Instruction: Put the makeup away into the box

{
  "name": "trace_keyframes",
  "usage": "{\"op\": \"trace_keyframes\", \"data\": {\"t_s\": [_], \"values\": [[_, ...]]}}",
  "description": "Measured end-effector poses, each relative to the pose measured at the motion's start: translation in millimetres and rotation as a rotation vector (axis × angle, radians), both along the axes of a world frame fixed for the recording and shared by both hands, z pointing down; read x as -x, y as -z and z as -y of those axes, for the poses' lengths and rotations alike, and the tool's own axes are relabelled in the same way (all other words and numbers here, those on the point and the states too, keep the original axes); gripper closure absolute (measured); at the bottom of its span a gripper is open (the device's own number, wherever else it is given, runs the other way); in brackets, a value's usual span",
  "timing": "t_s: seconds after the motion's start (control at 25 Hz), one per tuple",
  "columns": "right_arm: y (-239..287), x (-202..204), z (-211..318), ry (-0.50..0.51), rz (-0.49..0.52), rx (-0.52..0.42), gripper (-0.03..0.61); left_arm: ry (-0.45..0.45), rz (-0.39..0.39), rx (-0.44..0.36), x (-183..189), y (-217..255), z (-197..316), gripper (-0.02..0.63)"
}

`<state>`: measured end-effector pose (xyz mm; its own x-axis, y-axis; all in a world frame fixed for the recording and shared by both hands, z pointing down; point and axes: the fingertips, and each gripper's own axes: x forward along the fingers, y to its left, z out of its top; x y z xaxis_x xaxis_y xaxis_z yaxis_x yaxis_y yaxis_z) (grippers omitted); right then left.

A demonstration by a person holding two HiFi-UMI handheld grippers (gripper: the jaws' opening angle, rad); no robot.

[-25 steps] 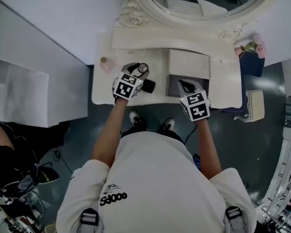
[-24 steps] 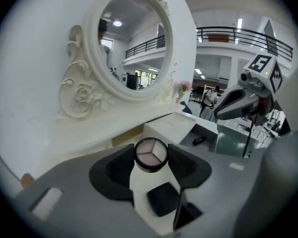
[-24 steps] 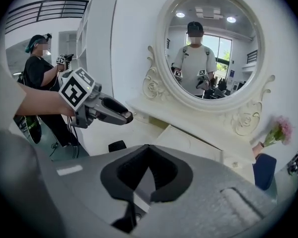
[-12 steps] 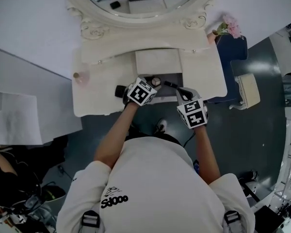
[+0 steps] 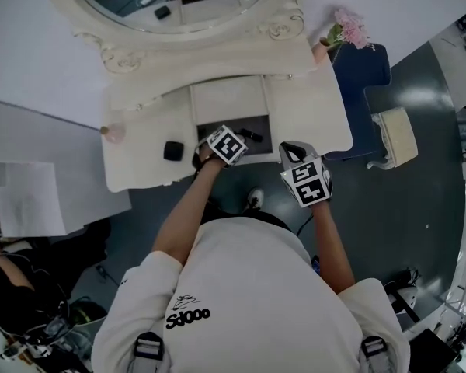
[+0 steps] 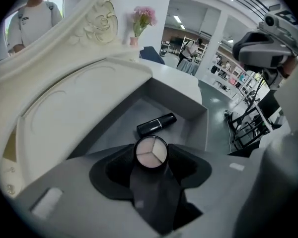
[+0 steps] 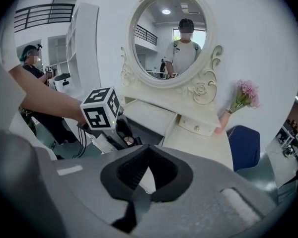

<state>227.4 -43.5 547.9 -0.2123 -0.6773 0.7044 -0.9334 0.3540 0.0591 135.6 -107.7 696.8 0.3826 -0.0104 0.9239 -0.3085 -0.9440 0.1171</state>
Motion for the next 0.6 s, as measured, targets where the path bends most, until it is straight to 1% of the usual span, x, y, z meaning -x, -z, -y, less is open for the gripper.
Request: {"op": "trace_keyframes", "data": {"t_s": [0.16, 0.24, 0.28, 0.4, 0.48, 0.6], "values": [[-5, -12, 6, 0.003, 0.011, 0.008, 0.577, -0.003, 0.012, -0.015, -4, -4, 3, 0.379], [-8, -16, 11, 0.004, 0.014, 0.006, 0.575, 0.016, -0.018, -0.037, -7, -2, 7, 0.358], [-9, -17, 14, 0.006, 0.017, 0.007, 0.577, 0.037, -0.054, -0.049, -9, 2, 10, 0.34], [-6, -15, 23, 0.015, 0.026, 0.009, 0.577, 0.11, -0.21, -0.095, -14, 31, 22, 0.341], [-5, -12, 29, 0.021, 0.025, 0.002, 0.575, 0.122, -0.31, -0.143, -14, 58, 29, 0.353], [1, -1, 43, 0.032, 0.024, -0.02, 0.577, 0.137, -0.409, -0.188, 0, 92, 36, 0.372]]}}
